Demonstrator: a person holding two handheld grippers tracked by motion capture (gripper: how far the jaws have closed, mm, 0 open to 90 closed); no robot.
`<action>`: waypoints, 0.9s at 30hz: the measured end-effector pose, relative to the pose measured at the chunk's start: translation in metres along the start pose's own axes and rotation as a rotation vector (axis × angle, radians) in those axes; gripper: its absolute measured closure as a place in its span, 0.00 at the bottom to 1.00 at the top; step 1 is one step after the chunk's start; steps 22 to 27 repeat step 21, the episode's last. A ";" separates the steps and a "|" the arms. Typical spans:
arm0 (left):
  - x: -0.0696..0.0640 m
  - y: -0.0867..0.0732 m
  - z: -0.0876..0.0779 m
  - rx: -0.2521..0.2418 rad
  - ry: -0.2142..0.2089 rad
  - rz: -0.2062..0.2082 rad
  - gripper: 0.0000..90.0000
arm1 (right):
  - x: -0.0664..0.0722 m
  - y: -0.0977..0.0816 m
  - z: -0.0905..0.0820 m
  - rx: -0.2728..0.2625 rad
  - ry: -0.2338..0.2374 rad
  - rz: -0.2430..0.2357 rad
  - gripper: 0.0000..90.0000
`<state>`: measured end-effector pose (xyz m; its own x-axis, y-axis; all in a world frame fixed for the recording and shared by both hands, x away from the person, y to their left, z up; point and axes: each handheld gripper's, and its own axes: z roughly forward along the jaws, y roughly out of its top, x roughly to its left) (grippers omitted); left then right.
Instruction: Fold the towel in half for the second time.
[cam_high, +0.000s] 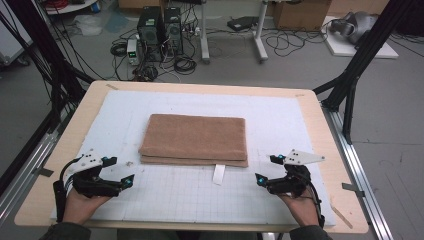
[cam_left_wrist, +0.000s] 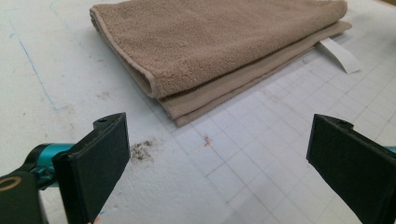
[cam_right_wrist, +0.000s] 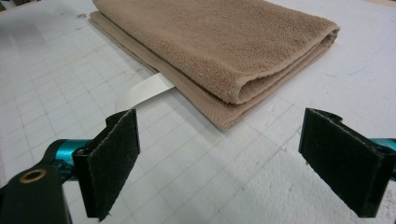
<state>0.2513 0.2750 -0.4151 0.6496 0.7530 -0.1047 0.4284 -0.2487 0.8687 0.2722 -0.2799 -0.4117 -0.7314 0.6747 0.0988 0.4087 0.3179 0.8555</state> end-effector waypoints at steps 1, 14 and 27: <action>-0.001 -0.001 -0.001 -0.001 -0.002 -0.006 0.07 | 0.000 -0.001 -0.001 -0.003 -0.002 -0.005 0.13; -0.008 -0.012 -0.014 0.002 0.004 -0.002 0.07 | 0.007 -0.015 -0.014 -0.003 -0.004 0.006 0.13; -0.012 -0.016 -0.017 0.007 -0.002 0.003 0.07 | 0.012 -0.021 -0.016 -0.002 0.008 0.003 0.13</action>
